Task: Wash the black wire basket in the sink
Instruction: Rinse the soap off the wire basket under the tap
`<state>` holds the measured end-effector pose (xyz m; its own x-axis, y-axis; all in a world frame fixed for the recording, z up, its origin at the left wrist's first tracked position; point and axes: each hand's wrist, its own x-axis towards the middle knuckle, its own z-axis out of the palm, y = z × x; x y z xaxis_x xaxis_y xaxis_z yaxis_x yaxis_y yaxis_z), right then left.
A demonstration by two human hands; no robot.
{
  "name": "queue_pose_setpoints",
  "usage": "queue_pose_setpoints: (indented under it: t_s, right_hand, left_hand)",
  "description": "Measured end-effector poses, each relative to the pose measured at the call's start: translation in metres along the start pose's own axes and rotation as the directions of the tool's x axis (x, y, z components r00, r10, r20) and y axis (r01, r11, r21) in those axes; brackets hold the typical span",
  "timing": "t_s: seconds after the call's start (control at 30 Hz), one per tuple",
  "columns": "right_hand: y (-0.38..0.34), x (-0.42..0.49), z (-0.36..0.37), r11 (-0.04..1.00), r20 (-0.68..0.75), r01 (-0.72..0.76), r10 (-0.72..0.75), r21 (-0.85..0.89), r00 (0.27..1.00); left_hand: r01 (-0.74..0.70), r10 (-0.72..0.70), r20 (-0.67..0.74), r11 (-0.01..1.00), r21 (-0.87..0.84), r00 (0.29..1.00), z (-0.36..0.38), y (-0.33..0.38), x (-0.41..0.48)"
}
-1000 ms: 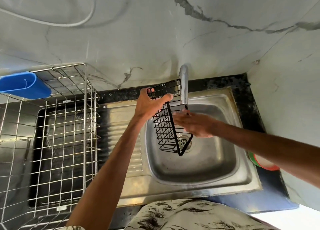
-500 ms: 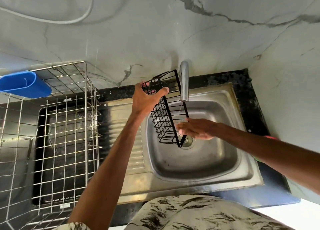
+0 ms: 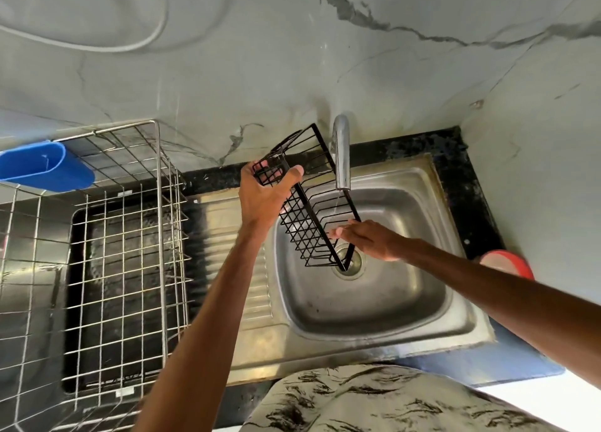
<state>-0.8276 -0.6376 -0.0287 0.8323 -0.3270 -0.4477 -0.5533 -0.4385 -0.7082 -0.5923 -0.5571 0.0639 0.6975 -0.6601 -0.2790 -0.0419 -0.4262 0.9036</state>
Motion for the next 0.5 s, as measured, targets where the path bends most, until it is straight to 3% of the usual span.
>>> queue_pose_setpoints:
  t_s: [0.1, 0.2, 0.33, 0.5]
  right_hand:
    - [0.009, 0.006, -0.004, 0.999, -0.07, -0.006, 0.008, 0.032, 0.998]
    - [0.02, 0.021, -0.005, 0.992, -0.12, 0.007, -0.022, -0.125, 0.993]
    - [0.023, 0.046, -0.01, 0.9, -0.05, 0.097, -0.131, -0.425, 0.99]
    - [0.009, 0.059, -0.019, 0.871, -0.08, 0.021, -0.069, -0.491, 0.994]
  left_hand:
    - [-0.06, 0.06, -0.017, 0.998, 0.002, 0.998, -0.003, -0.004, -0.01]
    - [-0.106, 0.102, -0.08, 0.993, -0.049, 0.992, -0.001, -0.007, -0.019]
    - [-0.178, 0.173, -0.124, 0.983, -0.033, 0.977, -0.005, -0.007, -0.024]
    - [-0.257, 0.256, -0.093, 0.967, 0.007, 0.962, -0.01, -0.006, -0.024]
